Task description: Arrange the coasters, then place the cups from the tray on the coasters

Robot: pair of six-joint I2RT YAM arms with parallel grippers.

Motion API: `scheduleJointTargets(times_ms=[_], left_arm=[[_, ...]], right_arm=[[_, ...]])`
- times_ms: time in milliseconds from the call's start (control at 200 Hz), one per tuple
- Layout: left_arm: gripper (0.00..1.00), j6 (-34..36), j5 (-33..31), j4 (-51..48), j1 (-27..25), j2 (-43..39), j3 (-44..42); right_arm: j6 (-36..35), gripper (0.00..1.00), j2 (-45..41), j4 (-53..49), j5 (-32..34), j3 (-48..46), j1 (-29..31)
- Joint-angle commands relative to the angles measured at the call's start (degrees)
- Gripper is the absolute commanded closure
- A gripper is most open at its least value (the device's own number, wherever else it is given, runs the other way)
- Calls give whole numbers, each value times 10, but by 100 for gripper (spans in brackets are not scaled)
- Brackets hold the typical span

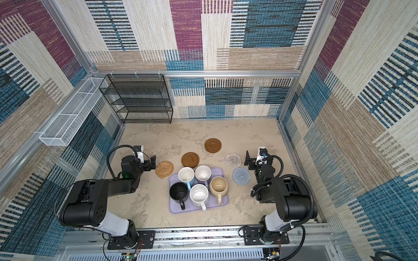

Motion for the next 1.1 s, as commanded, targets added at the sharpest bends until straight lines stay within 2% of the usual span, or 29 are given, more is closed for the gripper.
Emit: scheduleJointTargets(times_ms=[0,371,506,626,726,831,881,952,1042,1097], left_arm=[[1,6,-1,17,0,-2,1],[1,0,-17,22,0,-8,-3],[1,5,-23,-23,-4,-58,1],[1,2,-27,-124,-5,-112,30],[1,-22,2,-172,-6,-156,45],[1,-115,48,-95,-5,-196,18],[1,-191,49,-29,-5,-216,-5],[1,-280,40,6,-5,-251,-30],[1,-399,41,-44,-5,-304,-39],[1,-448,38,-102,-4,-337,-46]], right_arm=[[4,0,-2,12,-3,2,1],[8,0,-7,12,7,2,1],[5,0,-87,-92,1,24,1],[31,0,-162,-194,5,50,1],[53,0,-222,-297,-42,91,1],[63,0,-277,-347,-107,116,1],[77,0,-306,-371,-98,127,1],[109,0,-347,-390,-68,129,1],[219,0,-391,-461,6,134,1],[244,0,-418,-493,2,125,1]])
